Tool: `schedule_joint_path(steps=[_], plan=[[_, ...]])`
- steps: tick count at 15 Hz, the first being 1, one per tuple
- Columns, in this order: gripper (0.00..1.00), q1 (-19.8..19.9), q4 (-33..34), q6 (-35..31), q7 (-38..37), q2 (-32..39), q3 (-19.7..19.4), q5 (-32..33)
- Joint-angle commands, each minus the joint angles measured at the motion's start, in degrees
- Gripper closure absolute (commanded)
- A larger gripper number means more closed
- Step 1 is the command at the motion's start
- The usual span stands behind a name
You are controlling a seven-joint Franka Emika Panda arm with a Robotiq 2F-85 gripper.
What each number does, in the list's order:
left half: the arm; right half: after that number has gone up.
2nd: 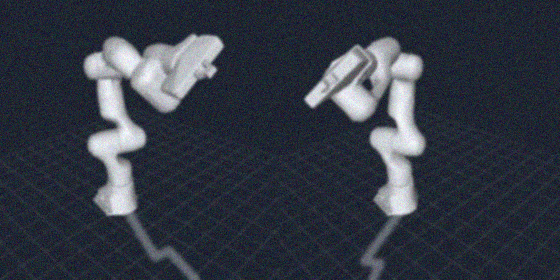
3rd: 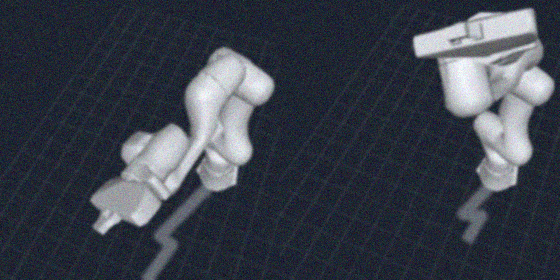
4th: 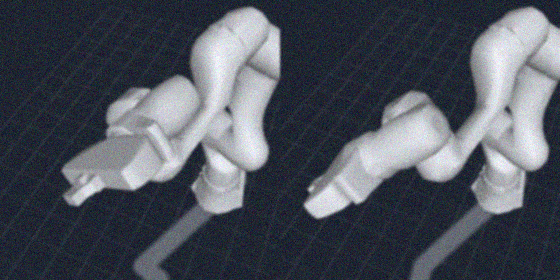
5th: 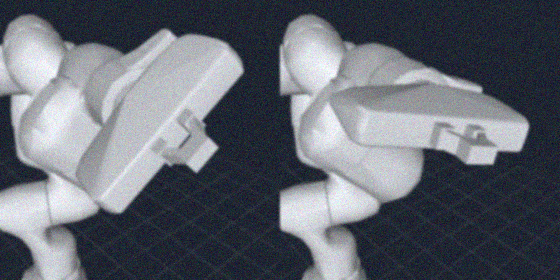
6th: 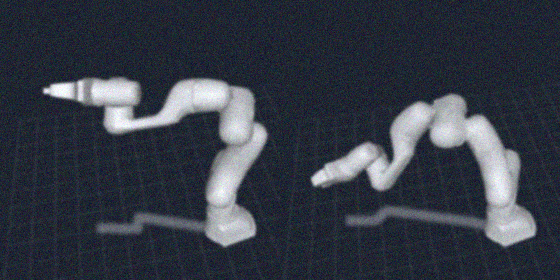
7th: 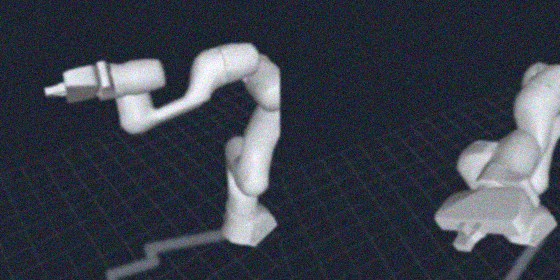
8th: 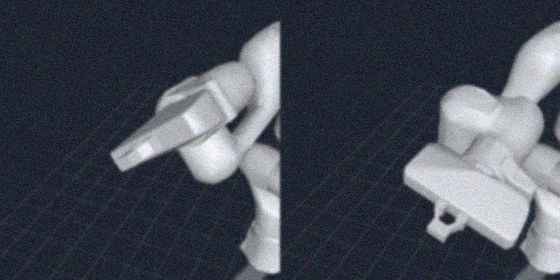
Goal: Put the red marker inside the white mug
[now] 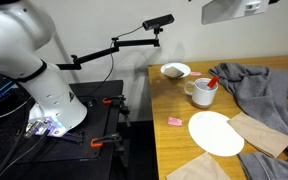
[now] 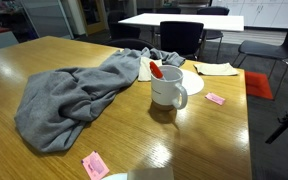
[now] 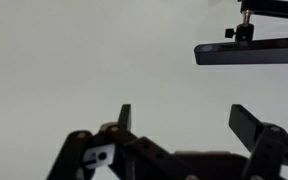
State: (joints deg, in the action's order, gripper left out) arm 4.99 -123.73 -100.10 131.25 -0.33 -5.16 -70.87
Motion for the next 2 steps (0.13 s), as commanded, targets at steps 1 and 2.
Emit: schedule_joint_path(steps=[1, 2], plan=[[0.00, 0.0, 0.0, 0.1, -0.1, -0.1, 0.0, 0.1], [0.00, 0.0, -0.1, 0.1, 0.0, -0.1, 0.0, 0.1]])
